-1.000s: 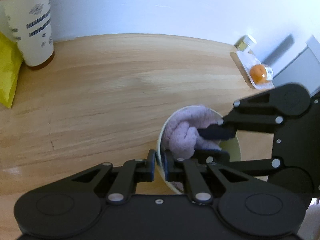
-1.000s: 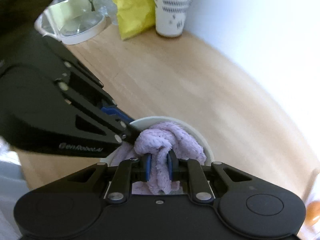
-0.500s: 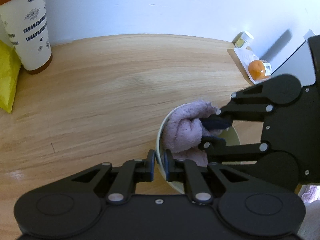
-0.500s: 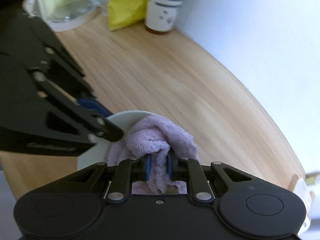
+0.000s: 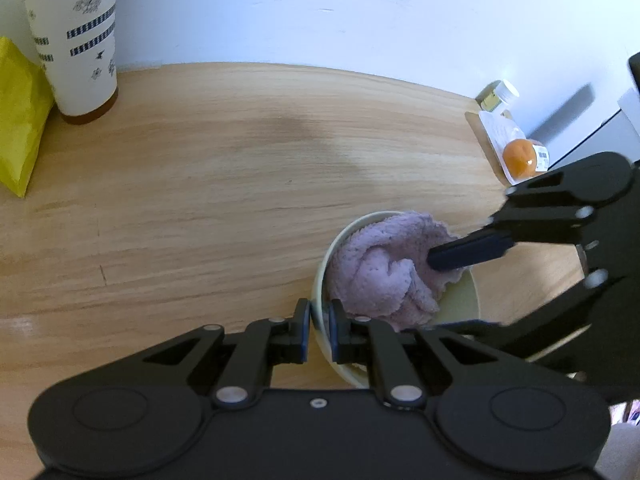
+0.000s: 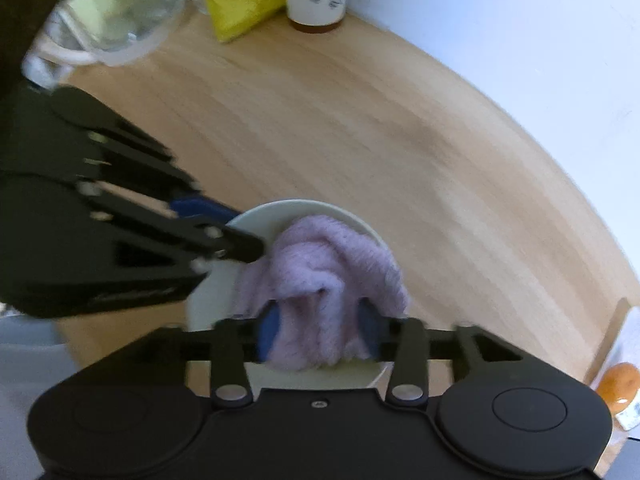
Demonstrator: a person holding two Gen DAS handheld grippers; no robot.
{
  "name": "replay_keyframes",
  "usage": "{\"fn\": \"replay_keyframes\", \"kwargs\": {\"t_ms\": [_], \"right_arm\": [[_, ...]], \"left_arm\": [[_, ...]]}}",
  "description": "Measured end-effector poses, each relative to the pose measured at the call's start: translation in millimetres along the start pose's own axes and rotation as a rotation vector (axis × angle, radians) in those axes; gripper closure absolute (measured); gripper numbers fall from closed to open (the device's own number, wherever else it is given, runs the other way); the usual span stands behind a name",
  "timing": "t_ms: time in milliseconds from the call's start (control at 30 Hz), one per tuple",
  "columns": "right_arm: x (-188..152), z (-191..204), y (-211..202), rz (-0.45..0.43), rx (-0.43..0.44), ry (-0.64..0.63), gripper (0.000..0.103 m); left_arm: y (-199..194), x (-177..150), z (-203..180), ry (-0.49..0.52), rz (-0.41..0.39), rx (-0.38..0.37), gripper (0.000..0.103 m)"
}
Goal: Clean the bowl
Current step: 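Scrub the bowl interior with the pink cloth in the right gripper while the left gripper steadies the rim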
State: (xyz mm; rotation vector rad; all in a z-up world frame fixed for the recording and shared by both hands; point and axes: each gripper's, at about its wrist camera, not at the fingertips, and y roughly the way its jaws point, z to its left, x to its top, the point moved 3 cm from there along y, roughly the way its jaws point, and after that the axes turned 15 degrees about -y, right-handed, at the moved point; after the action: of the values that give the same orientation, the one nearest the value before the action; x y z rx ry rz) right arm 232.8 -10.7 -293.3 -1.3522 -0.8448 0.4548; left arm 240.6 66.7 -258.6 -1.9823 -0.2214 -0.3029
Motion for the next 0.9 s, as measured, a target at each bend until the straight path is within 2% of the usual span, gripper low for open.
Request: {"fn": "replay_keyframes", "kwargs": {"t_ms": [67,100,167,267,500,600,733,767,867,900], "right_arm": [[2,-8,-12,-0.052,0.068,0.021,0.046],[4,-11,-14,-0.083,0.069,0.005,0.046],[8,-11,-15,-0.122,0.048,-0.059,0.046],[11,-4,-10,-0.136,0.086,-0.186,0.048],[10,13,24,-0.082,0.040,-0.453,0.048],[7,19,36,-0.070,0.019,-0.489,0.048],[6,25,49,-0.046,-0.008,-0.509,0.049],[6,26,52,-0.043,-0.020,-0.514,0.050],[11,26,48,-0.008,-0.068,-0.523,0.069],[11,26,47,0.003,-0.079,-0.523,0.069]], "left_arm": [[0,0,1,-0.005,0.000,-0.004,0.094],[0,1,1,-0.005,0.000,-0.004,0.094],[0,1,1,-0.006,0.002,-0.003,0.095],[0,1,2,0.002,0.006,-0.006,0.094],[2,2,2,-0.009,0.010,-0.010,0.094],[3,3,4,-0.017,0.013,-0.014,0.094],[5,2,-1,0.025,0.014,0.018,0.094],[6,2,-2,0.026,0.012,0.022,0.094],[6,1,-4,0.032,0.005,0.028,0.094],[6,1,-3,0.032,0.005,0.028,0.094]]}}
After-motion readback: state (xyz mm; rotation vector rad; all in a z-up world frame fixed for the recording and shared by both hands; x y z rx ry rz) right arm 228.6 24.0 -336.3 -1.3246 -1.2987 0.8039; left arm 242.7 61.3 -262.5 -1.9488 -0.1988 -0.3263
